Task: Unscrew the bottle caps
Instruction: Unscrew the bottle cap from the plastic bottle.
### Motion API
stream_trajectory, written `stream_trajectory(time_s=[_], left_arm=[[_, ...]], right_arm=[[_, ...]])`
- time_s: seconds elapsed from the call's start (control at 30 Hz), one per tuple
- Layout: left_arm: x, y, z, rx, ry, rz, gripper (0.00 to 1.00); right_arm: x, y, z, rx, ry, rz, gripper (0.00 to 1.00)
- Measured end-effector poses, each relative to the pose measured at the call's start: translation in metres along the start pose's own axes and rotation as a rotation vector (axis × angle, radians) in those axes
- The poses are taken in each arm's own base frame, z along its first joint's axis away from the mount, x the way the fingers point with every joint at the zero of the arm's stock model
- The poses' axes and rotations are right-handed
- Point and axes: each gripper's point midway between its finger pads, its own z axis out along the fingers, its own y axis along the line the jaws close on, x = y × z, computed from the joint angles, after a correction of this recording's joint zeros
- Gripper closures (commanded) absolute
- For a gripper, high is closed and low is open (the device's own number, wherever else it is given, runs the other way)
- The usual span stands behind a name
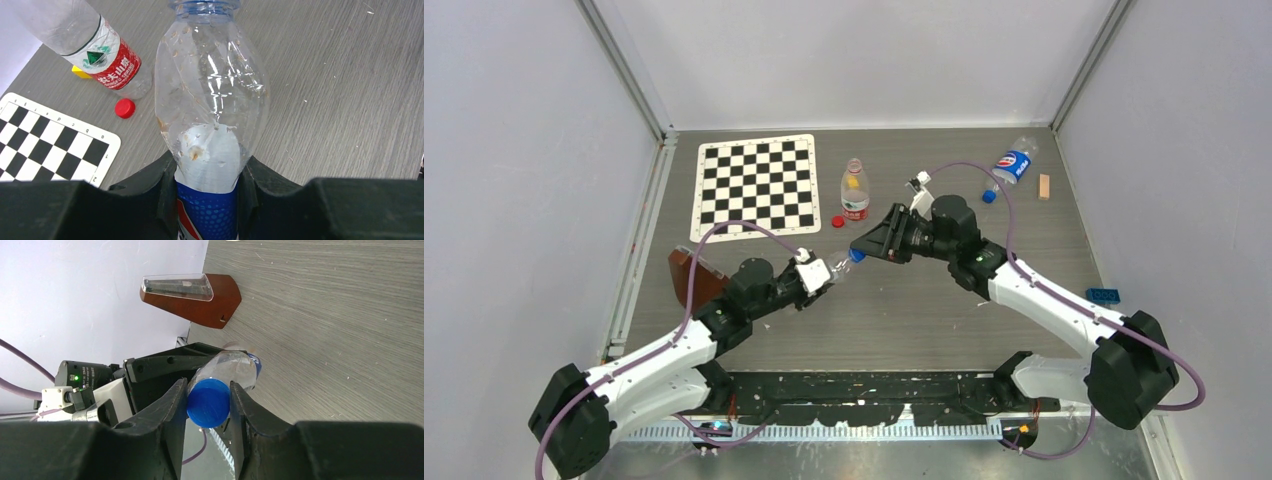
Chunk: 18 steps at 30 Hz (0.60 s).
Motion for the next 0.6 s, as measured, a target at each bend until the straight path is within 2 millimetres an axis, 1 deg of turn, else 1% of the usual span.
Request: stream_trajectory(time_s=[0.03,0.07,0.1,0.17,0.4,0.53,0.6], left_arm=[[0.0,0.0,0.0,0.0,-0.001,0.001,0.95],[0.0,0.0,0.0,-0.002,-0.002,0.002,0.95],[0.0,0.001,0.0,-0.002,-0.001,0.002,0.95],[0.0,0.001,0.0,-0.003,-0.001,0.002,0.95],[0.001,-0.006,0.004,0.034,0.015,-0.04,0.95],[-0.006,-0.014,0.008,0.108,0.019,-0.083,0.96],[-0.01,-0.018,0.007,0.151,0.008,-0.108,0.96]], right_arm=[[0.0,0.0,0.0,-0.002,0.002,-0.002,0.74],[0.0,0.001,0.0,-0.006,0.004,-0.004,0.76],[0.001,0.001,0.0,-0.007,0.006,-0.009,0.81],[0.001,0.001,0.0,-0.01,0.008,-0.024,0.83],[0.002,0.0,-0.005,-0.027,0.014,-0.139,0.84],[0.004,0.004,-0.015,-0.081,-0.007,-0.271,0.86],[0.006,0.009,-0.023,-0.128,-0.024,-0.369,0.87]])
